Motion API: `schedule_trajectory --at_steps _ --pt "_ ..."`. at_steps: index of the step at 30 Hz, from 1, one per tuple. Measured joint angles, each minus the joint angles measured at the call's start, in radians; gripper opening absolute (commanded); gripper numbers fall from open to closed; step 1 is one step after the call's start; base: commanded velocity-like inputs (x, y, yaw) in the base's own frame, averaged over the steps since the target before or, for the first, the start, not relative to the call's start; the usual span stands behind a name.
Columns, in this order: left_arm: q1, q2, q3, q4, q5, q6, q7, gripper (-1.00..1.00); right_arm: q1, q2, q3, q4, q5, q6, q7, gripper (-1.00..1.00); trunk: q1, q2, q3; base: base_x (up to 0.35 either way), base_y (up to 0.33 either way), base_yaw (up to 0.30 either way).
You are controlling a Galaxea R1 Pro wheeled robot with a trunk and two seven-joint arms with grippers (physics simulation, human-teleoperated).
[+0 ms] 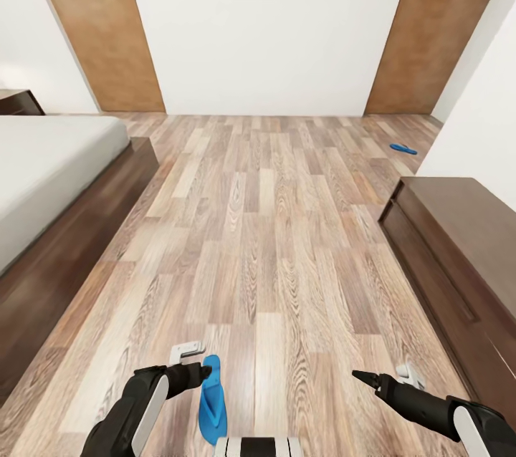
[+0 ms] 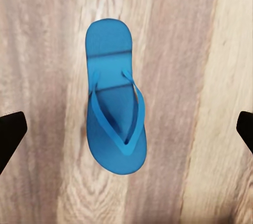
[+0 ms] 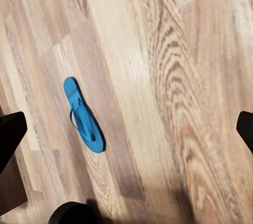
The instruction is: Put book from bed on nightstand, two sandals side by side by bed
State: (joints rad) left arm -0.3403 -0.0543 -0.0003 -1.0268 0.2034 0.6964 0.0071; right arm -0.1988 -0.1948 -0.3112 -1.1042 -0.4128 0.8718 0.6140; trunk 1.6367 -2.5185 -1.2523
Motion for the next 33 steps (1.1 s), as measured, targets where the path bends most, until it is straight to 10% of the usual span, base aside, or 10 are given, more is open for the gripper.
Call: schedule_trajectory --at_steps 17,33 --pt "0.000 0.001 0.001 0.000 -0.001 0.000 0.000 1.00 0.000 0.000 0.000 0.000 0.000 0.001 -0.001 1.00 0.008 -0.004 -0.066 0.000 0.000 0.000" --pt "0.000 0.006 0.003 0.000 -0.001 -0.003 -0.003 1.00 0.000 0.000 0.000 0.000 0.000 0.001 0.000 1.00 0.007 -0.004 -0.066 0.011 -0.033 0.000"
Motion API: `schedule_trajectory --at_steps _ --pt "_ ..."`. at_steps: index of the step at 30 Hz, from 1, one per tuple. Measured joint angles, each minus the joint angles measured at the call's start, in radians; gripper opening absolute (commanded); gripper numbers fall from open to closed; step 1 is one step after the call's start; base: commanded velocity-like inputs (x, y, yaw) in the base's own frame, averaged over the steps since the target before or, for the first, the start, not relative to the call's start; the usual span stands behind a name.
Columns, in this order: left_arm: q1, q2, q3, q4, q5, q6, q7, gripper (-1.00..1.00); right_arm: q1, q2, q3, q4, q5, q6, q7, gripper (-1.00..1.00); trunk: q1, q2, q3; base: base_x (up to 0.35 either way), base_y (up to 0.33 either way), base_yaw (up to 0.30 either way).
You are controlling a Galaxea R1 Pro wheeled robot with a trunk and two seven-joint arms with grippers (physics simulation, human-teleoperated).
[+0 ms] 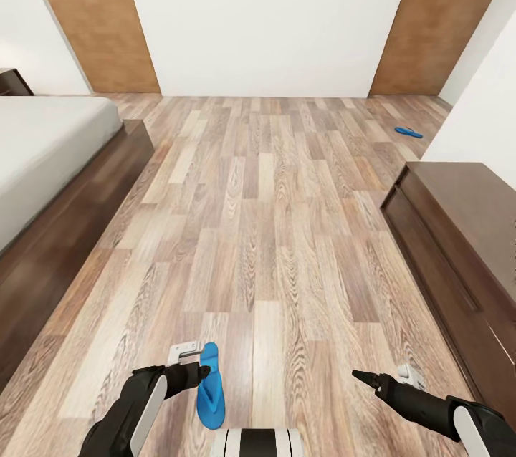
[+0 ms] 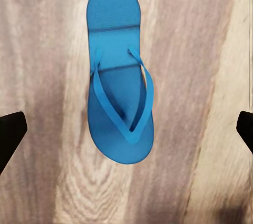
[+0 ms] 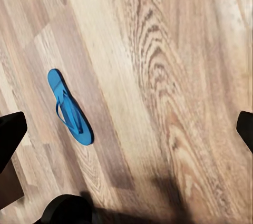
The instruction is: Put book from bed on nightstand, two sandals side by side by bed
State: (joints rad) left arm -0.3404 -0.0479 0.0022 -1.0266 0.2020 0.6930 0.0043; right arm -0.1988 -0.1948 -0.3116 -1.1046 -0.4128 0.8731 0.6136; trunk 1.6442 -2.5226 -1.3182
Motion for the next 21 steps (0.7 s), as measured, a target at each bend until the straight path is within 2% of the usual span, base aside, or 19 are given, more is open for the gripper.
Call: schedule_trajectory --at_steps 12,21 --pt "0.000 0.000 0.000 -0.001 0.000 0.000 0.000 1.00 0.000 0.000 0.000 0.000 0.000 0.000 0.000 1.00 0.000 0.000 0.000 0.011 -0.052 0.000" --pt "0.000 -0.001 0.000 0.000 -0.001 0.000 0.001 1.00 0.000 0.000 0.000 0.000 0.000 0.000 0.000 1.00 0.000 0.000 0.000 0.000 -0.199 0.000"
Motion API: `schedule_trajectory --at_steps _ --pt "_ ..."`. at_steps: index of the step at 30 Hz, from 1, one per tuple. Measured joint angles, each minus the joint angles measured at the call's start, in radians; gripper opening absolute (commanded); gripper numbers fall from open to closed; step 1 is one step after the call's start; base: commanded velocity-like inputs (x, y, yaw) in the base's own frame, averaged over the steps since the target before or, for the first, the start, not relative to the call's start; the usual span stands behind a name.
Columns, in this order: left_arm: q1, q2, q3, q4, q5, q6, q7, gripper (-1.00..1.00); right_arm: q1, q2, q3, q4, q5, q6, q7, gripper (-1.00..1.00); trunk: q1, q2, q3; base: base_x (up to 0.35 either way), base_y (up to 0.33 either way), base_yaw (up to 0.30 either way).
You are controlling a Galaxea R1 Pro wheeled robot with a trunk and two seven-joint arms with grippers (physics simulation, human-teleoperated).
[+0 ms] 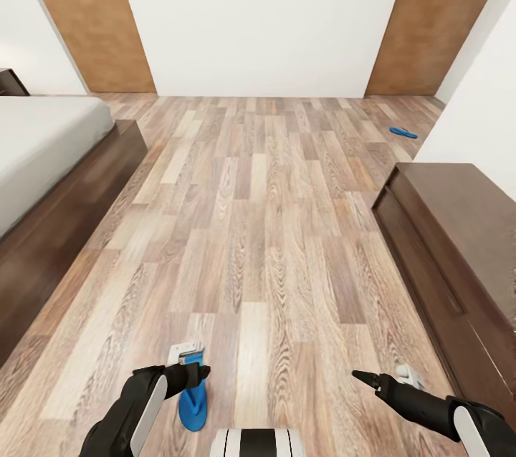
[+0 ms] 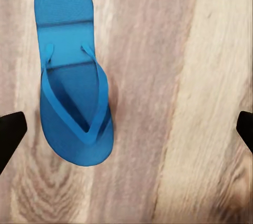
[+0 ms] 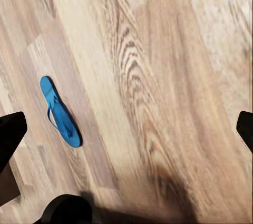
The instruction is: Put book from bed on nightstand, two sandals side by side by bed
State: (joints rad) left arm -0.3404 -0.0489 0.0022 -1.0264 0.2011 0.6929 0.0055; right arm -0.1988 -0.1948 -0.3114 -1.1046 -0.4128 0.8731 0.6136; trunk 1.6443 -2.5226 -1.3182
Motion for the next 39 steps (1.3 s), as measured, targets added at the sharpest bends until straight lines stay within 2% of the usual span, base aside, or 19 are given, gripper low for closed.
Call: schedule_trajectory --at_steps 27,39 --pt "0.000 0.002 0.004 -0.001 -0.001 -0.003 0.000 1.00 0.000 0.000 0.000 0.000 0.000 0.000 0.001 1.00 0.000 0.000 0.000 0.036 -0.008 0.002" --pt "0.000 0.002 0.004 -0.001 -0.001 -0.003 0.000 1.00 0.000 0.000 0.000 0.001 0.000 0.000 0.001 1.00 0.000 0.000 0.000 0.001 0.000 0.230"
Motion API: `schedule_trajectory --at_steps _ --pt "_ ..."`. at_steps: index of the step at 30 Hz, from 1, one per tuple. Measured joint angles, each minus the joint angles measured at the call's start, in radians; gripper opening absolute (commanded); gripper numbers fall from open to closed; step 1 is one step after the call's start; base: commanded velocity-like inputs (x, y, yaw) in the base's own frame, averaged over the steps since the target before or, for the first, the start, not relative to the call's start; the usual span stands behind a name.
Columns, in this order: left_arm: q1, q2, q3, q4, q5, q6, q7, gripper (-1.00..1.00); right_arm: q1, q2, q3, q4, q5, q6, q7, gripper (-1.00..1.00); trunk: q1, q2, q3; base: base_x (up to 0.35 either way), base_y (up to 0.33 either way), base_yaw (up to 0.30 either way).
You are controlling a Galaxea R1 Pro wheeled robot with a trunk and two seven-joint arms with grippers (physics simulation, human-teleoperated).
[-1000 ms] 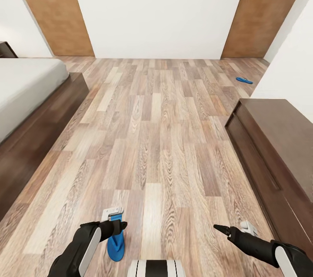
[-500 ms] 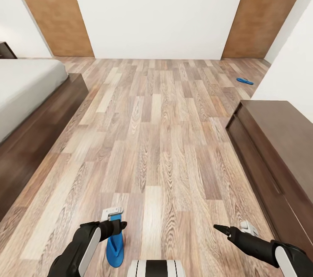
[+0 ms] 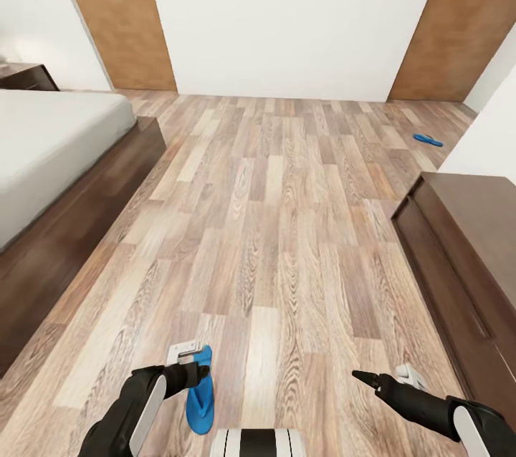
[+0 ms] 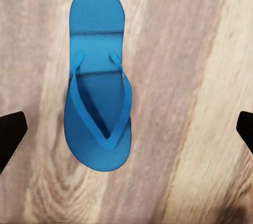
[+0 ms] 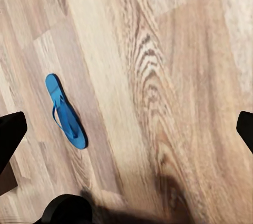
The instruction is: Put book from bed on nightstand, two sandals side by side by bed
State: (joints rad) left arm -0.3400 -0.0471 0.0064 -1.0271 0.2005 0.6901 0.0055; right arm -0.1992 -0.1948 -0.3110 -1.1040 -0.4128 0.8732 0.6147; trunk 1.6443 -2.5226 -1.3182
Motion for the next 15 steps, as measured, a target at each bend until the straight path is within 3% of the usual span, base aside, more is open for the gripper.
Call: schedule_trajectory --at_steps 11,15 --pt "0.000 0.000 0.000 0.000 0.001 0.000 0.000 1.00 0.000 0.000 0.000 0.000 0.000 0.000 0.000 1.00 0.000 0.000 0.000 0.000 0.000 0.290" --pt "0.000 0.000 0.000 0.000 0.001 0.000 0.000 1.00 0.000 0.000 0.000 0.000 0.000 0.000 0.000 1.00 0.000 0.000 0.000 0.025 -0.032 0.152"
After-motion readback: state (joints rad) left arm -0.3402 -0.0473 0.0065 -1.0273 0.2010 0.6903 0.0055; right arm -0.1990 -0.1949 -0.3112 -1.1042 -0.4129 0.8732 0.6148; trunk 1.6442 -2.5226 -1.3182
